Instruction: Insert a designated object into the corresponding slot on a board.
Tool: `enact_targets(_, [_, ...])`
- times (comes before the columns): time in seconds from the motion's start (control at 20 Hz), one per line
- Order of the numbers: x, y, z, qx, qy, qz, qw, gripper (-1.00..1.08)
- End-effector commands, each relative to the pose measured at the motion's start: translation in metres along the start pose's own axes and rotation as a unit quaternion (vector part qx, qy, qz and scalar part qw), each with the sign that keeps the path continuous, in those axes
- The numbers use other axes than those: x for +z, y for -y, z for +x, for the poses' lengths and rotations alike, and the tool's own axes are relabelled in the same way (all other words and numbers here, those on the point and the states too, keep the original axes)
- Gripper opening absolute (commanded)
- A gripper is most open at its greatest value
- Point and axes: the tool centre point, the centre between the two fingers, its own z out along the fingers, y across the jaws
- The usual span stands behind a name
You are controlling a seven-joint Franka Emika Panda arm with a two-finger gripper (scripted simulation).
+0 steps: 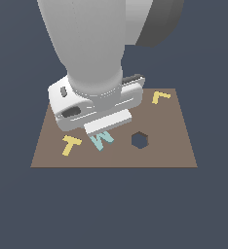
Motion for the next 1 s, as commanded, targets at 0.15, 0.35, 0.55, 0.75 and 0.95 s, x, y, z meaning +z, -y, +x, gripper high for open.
enact_targets(0.15, [0.022,-0.011,0.011,-0.064,-0.002,-0.001,0.9980,1.00])
enact_targets(0.35, [0.034,-0.017,0.018,-0.097,-0.003,-0.002,0.9953,1.00])
enact_targets(0.55, [0.041,-0.020,0.023,-0.119,-0.003,-0.003,0.9929,1.00])
enact_targets(0.75, [0.045,-0.021,0.026,-0.130,-0.003,-0.003,0.9915,1.00])
enact_targets(0.95, [0.046,-0.021,0.026,-0.129,-0.003,-0.003,0.9916,1.00])
